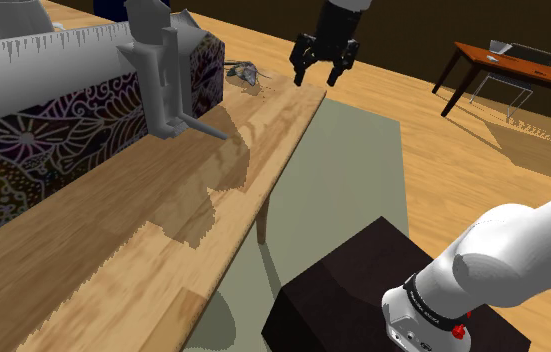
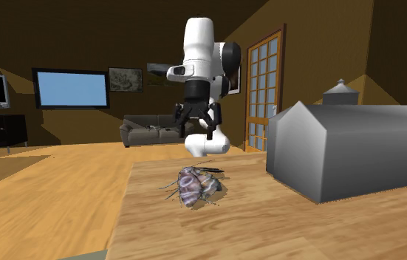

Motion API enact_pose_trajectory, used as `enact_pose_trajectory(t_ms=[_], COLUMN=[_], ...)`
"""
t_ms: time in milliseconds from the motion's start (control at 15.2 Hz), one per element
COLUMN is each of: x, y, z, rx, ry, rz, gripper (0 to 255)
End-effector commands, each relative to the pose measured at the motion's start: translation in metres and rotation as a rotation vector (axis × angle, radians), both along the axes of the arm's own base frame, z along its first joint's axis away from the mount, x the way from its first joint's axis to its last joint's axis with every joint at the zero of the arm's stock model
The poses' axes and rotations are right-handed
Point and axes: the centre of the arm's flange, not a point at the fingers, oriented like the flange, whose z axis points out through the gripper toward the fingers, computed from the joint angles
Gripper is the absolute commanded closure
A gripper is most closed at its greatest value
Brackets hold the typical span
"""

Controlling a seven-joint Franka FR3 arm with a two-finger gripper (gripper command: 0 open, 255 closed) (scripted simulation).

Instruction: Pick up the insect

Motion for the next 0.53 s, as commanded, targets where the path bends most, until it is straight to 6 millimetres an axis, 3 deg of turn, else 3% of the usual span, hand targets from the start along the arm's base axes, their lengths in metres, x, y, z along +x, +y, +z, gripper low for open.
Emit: enact_pose_trajectory(t_ms=[0,462], x=[0.021,0.095], y=[0.012,0.049], z=[-0.003,0.003], rx=[0.011,0.043], ry=[-0.016,-0.070], rz=[-0.027,-0.115], gripper=[0,0])
